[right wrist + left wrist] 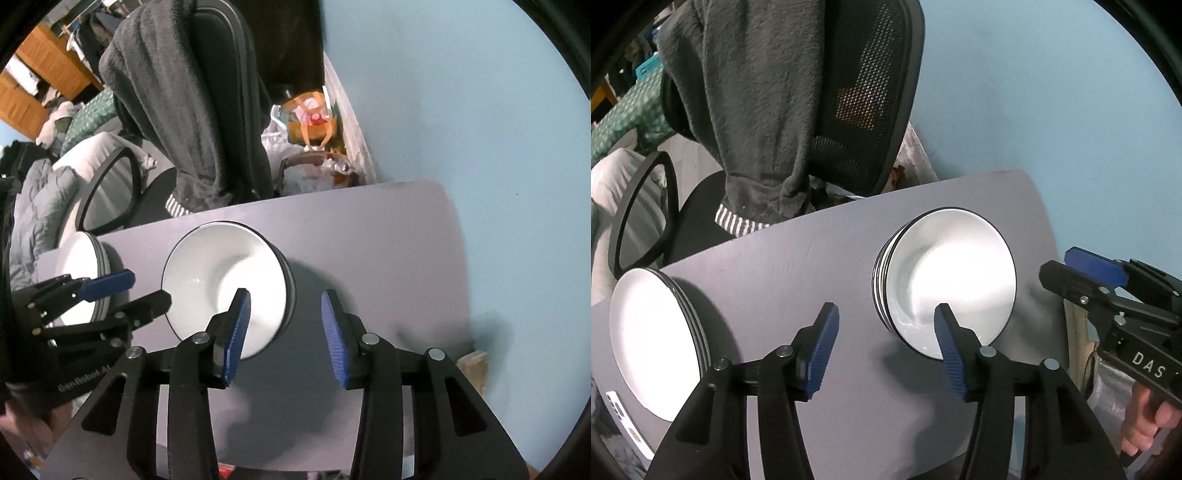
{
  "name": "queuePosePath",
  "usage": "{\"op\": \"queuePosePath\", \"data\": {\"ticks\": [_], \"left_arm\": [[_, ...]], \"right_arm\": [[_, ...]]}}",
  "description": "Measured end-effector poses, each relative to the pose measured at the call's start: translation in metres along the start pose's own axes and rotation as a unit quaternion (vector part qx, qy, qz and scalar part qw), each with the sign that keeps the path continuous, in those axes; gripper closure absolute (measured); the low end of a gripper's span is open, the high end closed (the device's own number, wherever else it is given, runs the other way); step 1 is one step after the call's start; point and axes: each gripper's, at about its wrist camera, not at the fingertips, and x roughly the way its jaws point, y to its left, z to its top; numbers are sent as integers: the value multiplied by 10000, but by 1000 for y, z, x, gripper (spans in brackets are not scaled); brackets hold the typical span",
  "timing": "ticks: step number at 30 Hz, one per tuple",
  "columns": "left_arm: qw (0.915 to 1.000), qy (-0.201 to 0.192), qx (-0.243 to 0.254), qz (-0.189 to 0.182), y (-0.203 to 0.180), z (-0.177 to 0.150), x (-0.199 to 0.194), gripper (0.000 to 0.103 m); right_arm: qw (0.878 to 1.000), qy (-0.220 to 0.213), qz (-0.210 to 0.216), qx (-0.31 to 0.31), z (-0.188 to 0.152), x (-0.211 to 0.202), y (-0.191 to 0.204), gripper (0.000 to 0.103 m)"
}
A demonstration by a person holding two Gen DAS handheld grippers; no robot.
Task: Organize plates and bowls
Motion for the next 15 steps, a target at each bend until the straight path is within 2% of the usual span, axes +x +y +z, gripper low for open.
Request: {"op": "queuePosePath", "data": {"ticks": [8,15], "left_arm": [[9996,186,-210,-87,9,2,15,45],[9983,408,-400,-136,14,3,33,45]], "right_arm": [[9994,178,-123,-273,6,10,-3,58],[9982,504,145,-282,14,40,-14,58]]}}
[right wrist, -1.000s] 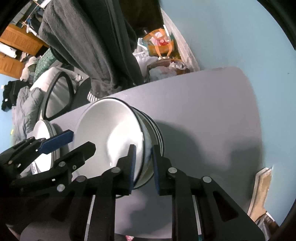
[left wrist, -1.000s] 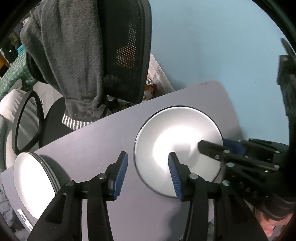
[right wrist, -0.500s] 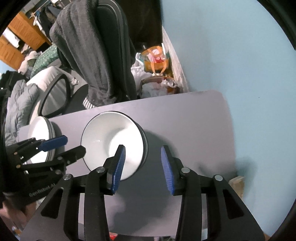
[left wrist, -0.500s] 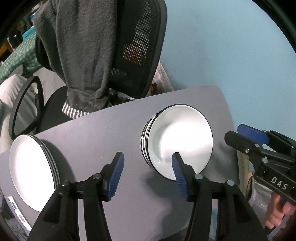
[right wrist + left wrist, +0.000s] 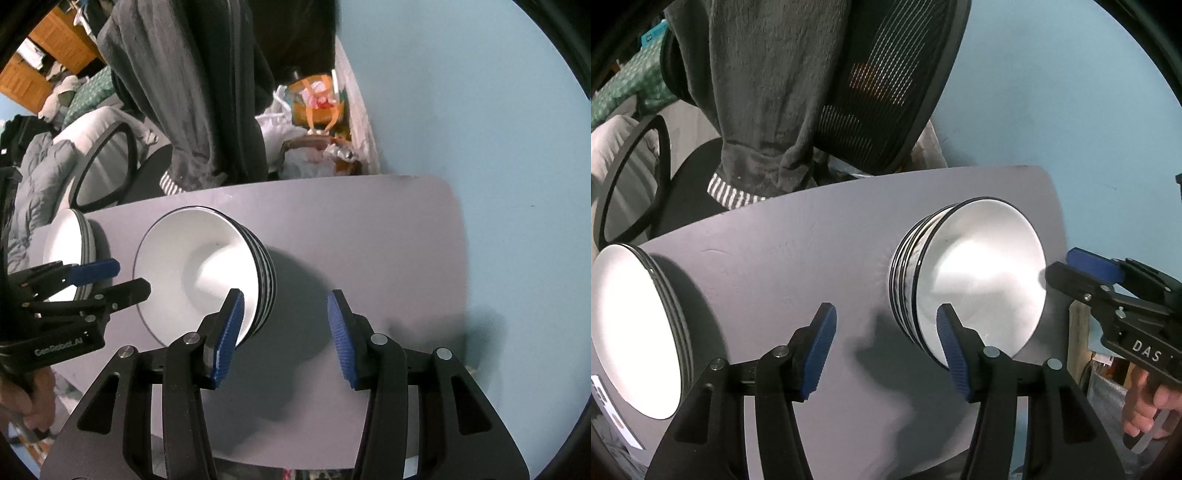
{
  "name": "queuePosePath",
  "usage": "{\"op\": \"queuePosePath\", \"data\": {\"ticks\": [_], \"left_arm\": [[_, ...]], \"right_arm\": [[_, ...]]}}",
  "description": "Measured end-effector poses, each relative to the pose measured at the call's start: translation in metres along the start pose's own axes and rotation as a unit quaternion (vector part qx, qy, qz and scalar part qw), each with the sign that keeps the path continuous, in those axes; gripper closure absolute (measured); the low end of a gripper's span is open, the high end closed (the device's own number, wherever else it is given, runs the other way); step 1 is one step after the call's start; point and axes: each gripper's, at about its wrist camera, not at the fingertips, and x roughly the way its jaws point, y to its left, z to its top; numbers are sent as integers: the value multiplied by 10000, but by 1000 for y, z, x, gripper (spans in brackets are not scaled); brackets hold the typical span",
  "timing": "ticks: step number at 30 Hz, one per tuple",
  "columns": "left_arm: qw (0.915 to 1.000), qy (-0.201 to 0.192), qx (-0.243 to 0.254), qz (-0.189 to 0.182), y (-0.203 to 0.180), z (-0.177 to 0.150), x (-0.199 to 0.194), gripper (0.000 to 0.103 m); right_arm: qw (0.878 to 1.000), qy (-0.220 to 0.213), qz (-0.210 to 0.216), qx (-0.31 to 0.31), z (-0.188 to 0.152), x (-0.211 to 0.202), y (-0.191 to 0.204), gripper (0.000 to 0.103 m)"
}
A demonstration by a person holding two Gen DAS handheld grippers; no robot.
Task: Organize plates and bowls
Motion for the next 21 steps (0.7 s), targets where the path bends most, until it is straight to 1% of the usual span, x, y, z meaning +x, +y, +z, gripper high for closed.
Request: {"op": "queuePosePath", "data": {"ticks": [8,14,18,21], "left_arm": [[9996,273,-89,-71,-3,4,25,45],[9988,442,-159,-102,-2,3,39,45],[9984,474,-246,-198,0,4,43,45],[9972,530,-357,-399,4,6,46,45]], "right_arm": [[9983,406,410,69,11,33,-8,57],[9947,741,698,110,16,58,-10,57],[9936,808,782,90,18,65,-11,57],[9929,787,891,25,20,64,-9,57]]}}
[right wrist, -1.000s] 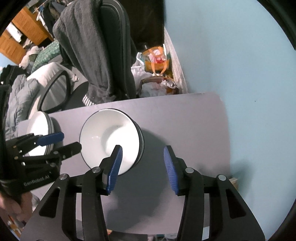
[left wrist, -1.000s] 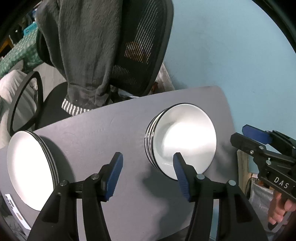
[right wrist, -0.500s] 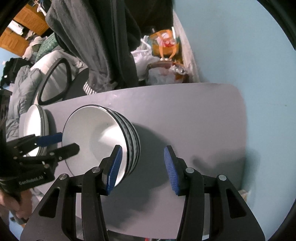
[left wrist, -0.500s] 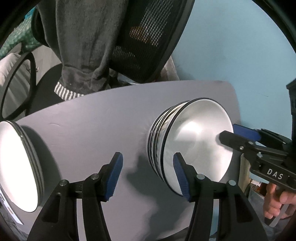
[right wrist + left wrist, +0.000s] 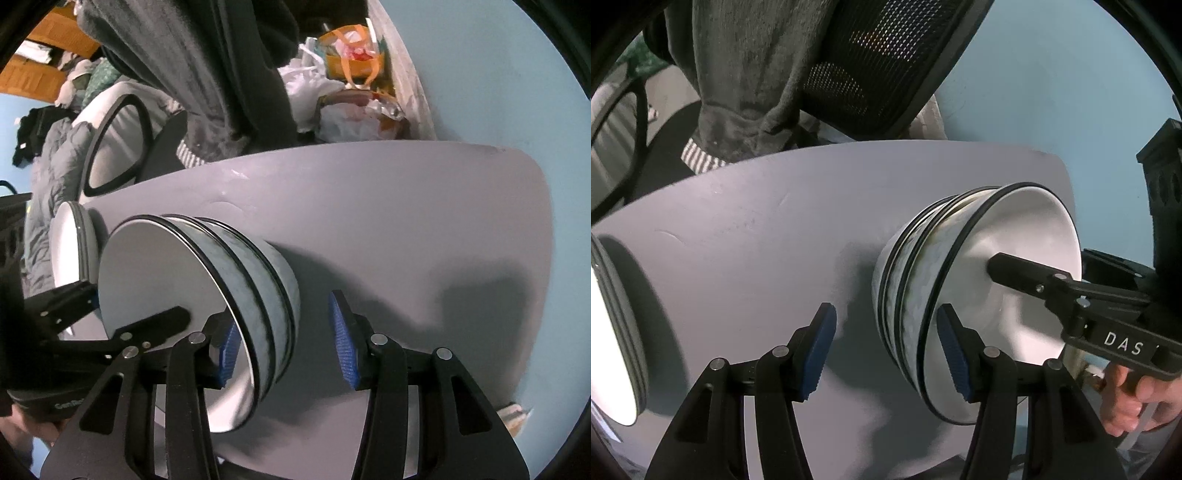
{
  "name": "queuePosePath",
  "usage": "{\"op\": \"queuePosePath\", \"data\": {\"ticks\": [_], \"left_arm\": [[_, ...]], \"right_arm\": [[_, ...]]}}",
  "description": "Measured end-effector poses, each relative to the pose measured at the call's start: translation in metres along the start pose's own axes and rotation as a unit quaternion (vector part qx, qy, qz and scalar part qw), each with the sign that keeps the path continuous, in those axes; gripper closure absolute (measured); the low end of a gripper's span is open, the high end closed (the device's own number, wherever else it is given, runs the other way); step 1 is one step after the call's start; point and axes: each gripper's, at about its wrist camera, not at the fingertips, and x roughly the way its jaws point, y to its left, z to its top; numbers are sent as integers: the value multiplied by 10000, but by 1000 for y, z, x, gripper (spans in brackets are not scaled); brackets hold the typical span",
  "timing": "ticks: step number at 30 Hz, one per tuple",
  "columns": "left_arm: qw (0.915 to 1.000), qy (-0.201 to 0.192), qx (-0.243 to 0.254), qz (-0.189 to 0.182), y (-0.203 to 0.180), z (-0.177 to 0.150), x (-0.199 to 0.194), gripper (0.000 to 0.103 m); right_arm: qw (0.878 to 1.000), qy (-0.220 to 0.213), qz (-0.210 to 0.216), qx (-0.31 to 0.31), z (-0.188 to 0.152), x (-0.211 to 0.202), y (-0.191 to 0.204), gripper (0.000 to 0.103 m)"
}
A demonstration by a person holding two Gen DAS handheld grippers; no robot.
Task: Organize plates and bowls
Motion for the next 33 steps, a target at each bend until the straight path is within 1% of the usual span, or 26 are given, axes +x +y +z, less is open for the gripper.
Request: {"op": "queuePosePath", "data": {"ticks": [3,4,6,7,12,16,17,19,21,22,27,30,33], "left_arm": [[9998,50,-100,-177,3,2,1,48],[9996,53,-113,-268,3,2,1,53],[9992,56,-110,-379,3,2,1,59],[9990,58,-110,-440,2,2,1,64],[9995,30,-44,-302,-2,1,-2,66],[9995,-30,-172,-252,1,-2,-6,75],[9996,-41,-168,-227,1,-3,-7,77],[9998,-47,-137,-126,2,-6,-9,78],[9999,-52,-106,-35,3,-10,-11,78],[9999,-60,-99,-13,4,-11,-11,78],[9998,-67,-182,109,21,-29,-18,79],[9994,-63,-230,239,37,-45,-24,80],[9990,-36,-336,293,54,-63,-29,82]], "right_arm": [[9999,38,75,-79,3,1,1,58],[9999,57,102,-103,5,2,2,59],[9997,102,191,-141,6,2,4,69],[9996,121,180,-168,6,2,5,70],[9995,144,126,-254,7,3,8,70],[9994,112,10,-337,6,3,12,71],[9994,87,-23,-348,5,2,13,72],[9994,71,-44,-331,4,1,13,74],[9996,106,19,-245,3,2,13,79],[9996,129,49,-227,1,3,15,80],[9991,200,-45,-372,-13,10,36,82],[9986,300,-4,-430,-23,17,51,83],[9976,388,1,-575,-32,26,71,83]]}}
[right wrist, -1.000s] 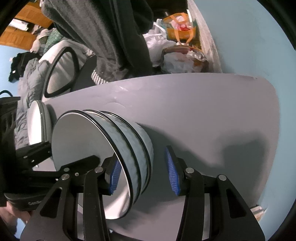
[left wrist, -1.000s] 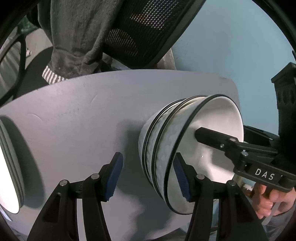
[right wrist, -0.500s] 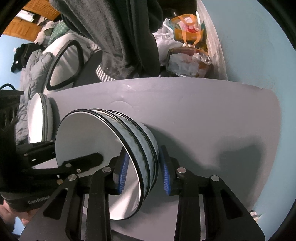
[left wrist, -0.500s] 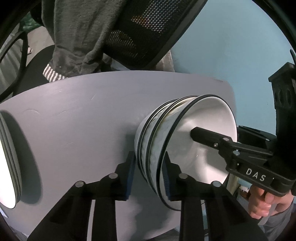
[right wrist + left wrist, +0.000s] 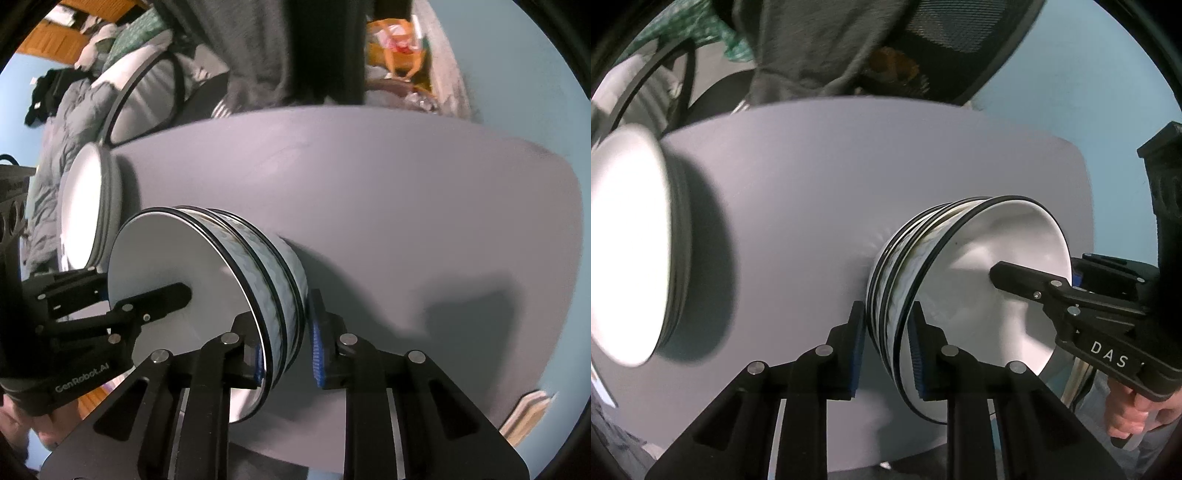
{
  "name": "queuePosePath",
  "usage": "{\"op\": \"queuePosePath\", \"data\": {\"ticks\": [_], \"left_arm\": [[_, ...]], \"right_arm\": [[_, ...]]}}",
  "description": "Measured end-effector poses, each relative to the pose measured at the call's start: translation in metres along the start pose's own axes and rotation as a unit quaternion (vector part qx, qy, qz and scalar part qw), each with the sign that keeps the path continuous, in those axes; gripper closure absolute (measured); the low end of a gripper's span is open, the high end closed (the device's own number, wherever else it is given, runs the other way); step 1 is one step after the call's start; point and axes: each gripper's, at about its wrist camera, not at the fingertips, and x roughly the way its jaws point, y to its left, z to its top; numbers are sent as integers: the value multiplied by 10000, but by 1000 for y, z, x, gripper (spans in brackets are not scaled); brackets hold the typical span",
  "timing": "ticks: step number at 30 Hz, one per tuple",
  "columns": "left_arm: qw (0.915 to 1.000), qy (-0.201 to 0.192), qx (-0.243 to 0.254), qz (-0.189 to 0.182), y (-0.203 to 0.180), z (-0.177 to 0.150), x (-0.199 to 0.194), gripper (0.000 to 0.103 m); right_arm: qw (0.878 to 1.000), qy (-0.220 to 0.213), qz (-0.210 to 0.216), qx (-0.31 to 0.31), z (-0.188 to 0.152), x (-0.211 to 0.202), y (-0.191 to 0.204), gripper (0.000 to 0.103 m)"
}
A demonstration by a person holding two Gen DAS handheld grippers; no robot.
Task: Organize plates and bowls
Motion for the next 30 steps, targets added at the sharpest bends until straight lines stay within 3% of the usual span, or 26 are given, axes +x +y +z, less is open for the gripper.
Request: {"op": "queuePosePath", "data": {"ticks": [15,30], "left_arm": [[9982,-13,-596,64,99,-76,-20,83],[9963,-1,-858,54,166,-105,-28,83]], "right_arm": [[9988,223,-35,-425,-15,46,98,83],[9988,366,57,-324,-27,72,164,83]]}}
